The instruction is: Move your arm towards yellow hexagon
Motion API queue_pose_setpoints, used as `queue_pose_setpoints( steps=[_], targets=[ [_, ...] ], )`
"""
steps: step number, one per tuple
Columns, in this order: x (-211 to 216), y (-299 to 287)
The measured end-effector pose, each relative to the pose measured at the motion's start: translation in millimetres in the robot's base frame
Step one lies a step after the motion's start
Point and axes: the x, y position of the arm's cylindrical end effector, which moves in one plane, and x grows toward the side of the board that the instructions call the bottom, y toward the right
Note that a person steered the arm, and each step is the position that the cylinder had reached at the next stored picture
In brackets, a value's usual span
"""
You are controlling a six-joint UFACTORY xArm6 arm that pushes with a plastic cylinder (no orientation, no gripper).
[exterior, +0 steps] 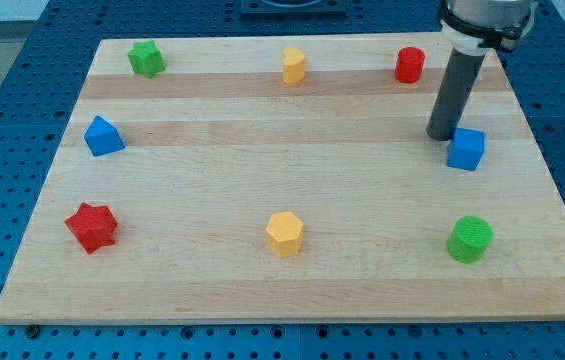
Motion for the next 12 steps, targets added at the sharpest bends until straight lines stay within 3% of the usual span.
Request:
queue_pose_setpoints(
  steps=[6,7,8,9,12],
  targets=[
    [-11.0,13.2],
    [-9.4,105.2],
    [6.0,64.2],
    [31.6,58.7],
    [44.3,43.2]
  ],
)
